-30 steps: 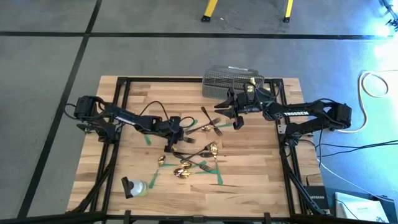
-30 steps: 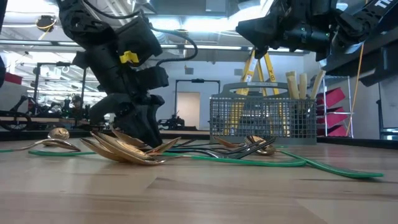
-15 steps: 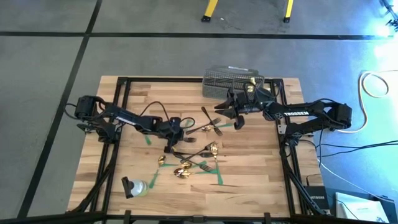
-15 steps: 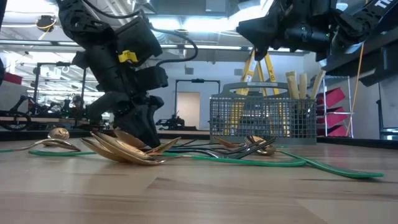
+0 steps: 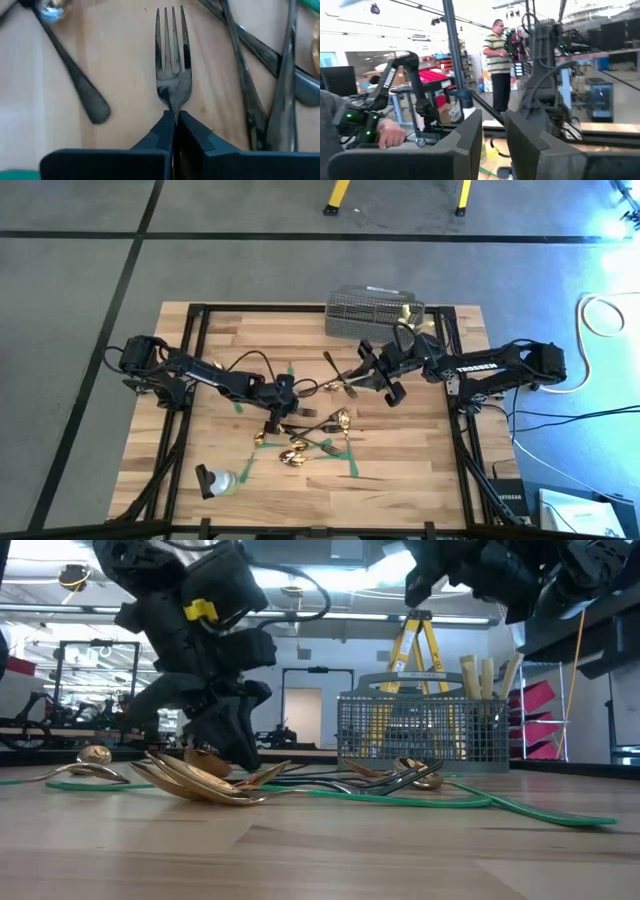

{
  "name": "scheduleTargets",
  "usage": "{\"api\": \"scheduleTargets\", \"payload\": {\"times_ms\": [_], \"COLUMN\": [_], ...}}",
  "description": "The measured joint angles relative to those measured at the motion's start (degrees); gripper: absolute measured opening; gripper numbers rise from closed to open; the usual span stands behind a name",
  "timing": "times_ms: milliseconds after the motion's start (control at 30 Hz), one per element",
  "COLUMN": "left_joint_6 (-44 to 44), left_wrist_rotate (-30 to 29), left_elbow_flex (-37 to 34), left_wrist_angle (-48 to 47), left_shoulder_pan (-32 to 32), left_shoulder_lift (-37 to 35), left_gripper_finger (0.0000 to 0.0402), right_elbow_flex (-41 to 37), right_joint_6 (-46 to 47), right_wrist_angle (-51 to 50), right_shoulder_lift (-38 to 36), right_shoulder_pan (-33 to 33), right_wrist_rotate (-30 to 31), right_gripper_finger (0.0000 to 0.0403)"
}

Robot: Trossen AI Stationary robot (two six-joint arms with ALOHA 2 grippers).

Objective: Sort silverware
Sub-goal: Put the black fork into the gray organizer

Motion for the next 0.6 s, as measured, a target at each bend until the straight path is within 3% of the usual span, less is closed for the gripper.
{"api": "scheduleTargets", "payload": {"times_ms": [300, 433, 600], "left_joint_6": [2.95, 4.69, 8.82], "left_wrist_rotate": [-6.64, -10.64, -13.12], "left_elbow_flex": [6.87, 12.25, 18.89], "left_wrist_angle": [-9.84, -17.23, -22.31], "left_shoulder_pan": [-3.61, -5.68, -9.05], "left_shoulder_lift": [-0.2, -0.2, -0.26], "left_gripper_finger": [0.0, 0.0, 0.0], "right_elbow_flex": [1.31, 1.33, 1.31], "right_joint_6": [-0.11, -1.49, -1.9], "right_wrist_angle": [-2.37, -10.97, -24.0], "right_shoulder_lift": [0.0, 0.0, 0.57], "right_shoulder_pan": [3.1, 3.3, 3.3], "right_wrist_rotate": [2.92, 10.58, 26.7], "right_gripper_finger": [0.0067, 0.0067, 0.0067]}}
